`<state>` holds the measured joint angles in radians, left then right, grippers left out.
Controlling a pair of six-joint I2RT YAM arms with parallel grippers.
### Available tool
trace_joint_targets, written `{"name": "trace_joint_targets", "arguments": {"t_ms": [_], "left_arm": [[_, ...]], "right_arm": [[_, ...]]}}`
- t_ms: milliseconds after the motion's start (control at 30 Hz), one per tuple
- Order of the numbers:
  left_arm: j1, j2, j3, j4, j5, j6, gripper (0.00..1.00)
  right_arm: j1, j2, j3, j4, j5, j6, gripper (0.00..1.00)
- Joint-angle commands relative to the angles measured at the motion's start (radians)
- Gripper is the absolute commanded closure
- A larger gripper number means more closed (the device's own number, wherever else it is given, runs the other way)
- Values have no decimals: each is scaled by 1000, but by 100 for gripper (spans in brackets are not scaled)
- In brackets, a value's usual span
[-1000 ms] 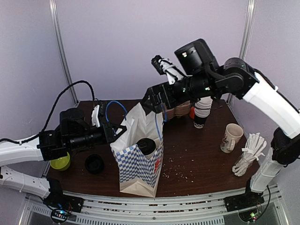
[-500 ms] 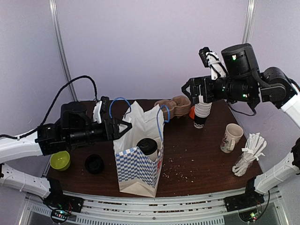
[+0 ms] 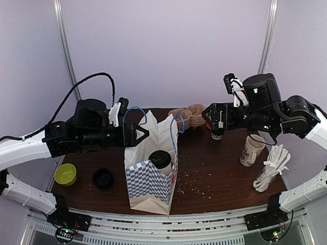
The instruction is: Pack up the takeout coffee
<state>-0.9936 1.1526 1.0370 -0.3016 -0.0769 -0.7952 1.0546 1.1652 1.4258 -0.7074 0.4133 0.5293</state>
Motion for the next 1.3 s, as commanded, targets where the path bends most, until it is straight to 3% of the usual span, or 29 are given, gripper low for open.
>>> {"name": "trace_joint_targets", "arguments": {"t_ms": [0, 233, 333, 533, 733, 900, 1033, 1267], "left_arm": [[3, 38, 75, -73, -49, 93, 42], [3, 62, 162, -116, -111, 205, 88], [3, 77, 201, -128, -131, 253, 100], [3, 87, 255, -118, -127, 333, 100], [1, 16, 173, 43, -74, 465, 100], [1, -30, 53, 184, -51, 566, 100], [0, -8, 56, 207, -1, 619, 100], [-7, 38, 146, 210, 47, 704, 100]], "right_arm": [[-5, -4, 4, 6, -24, 30, 0], [-5, -7, 6, 25, -25, 32, 0], [-7, -9, -5, 35, -15, 29, 0], [-7, -23, -39, 68, 18, 23, 0], [-7, -90, -146, 166, 6, 7, 0], [-7, -160, -260, 312, -186, -39, 0], [-7, -131, -256, 273, -266, -101, 0], [-6, -149, -235, 243, -168, -160, 0]]}}
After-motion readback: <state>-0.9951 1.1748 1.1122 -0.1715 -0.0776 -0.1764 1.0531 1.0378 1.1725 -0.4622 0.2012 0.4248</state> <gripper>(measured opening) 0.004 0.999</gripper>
